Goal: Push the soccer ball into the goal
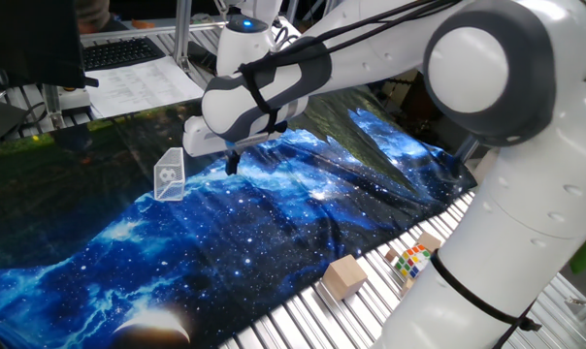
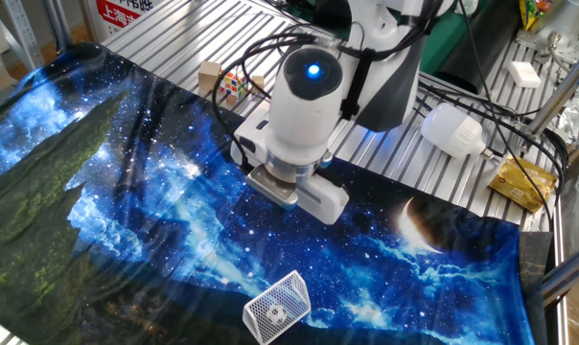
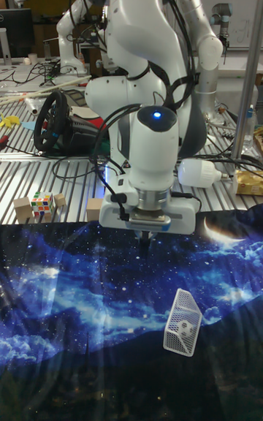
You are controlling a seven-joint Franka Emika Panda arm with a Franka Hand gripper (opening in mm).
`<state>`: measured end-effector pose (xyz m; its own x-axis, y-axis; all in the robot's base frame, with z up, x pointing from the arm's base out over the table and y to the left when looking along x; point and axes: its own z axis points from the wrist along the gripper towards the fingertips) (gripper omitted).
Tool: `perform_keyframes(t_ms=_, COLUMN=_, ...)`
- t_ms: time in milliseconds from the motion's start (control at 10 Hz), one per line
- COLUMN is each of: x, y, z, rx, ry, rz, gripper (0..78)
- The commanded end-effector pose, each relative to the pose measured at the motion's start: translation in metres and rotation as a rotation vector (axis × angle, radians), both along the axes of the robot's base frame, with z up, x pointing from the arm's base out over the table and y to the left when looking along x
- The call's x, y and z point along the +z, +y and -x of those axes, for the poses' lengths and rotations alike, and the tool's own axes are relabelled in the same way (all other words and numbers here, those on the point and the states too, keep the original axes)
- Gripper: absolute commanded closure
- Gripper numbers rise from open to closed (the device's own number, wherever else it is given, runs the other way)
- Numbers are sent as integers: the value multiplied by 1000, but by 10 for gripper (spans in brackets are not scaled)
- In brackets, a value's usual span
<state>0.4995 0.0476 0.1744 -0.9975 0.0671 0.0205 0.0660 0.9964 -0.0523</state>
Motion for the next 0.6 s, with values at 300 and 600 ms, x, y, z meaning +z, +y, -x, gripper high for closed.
perform_keyframes(t_ms=300, x=9, y=5, z=4, rx=52, ry=-1, rz=-24, gripper=776)
perform_keyframes(t_ms=600, x=11, y=6, z=4, rx=51, ry=-1, rz=-23, gripper=776)
